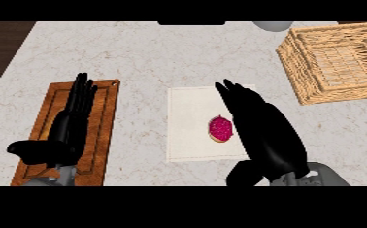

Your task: Pick the cupcake from the placemat and place it in the basket

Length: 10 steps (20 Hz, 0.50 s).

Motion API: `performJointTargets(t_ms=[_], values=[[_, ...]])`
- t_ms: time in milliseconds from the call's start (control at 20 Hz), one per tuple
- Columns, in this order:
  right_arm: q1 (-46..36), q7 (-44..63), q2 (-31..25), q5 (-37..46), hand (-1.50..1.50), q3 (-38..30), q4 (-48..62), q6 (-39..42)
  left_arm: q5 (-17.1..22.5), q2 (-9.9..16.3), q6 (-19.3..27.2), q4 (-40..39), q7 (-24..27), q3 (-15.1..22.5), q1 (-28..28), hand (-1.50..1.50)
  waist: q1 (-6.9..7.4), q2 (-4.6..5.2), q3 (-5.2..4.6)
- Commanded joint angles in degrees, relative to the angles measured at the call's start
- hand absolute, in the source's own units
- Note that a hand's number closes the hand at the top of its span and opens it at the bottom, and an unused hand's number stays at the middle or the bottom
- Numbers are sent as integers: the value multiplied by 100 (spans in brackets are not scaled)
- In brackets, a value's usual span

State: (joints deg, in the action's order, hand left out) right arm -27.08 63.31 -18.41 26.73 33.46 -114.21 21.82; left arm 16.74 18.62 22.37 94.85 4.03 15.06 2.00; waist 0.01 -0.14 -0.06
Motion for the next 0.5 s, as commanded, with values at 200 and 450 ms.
performJointTargets(t_ms=[200, 450], values=[[642, 116, 472, 866, -150, 285, 36, -24, -35, -23, -333, -54, -318, -310, 306, 0, -7, 7, 5], [938, -128, 736, 1503, -150, 473, 325, -128, -445, -441, -168, -133, 75, -19, -103, 0, -2, 8, 5]])
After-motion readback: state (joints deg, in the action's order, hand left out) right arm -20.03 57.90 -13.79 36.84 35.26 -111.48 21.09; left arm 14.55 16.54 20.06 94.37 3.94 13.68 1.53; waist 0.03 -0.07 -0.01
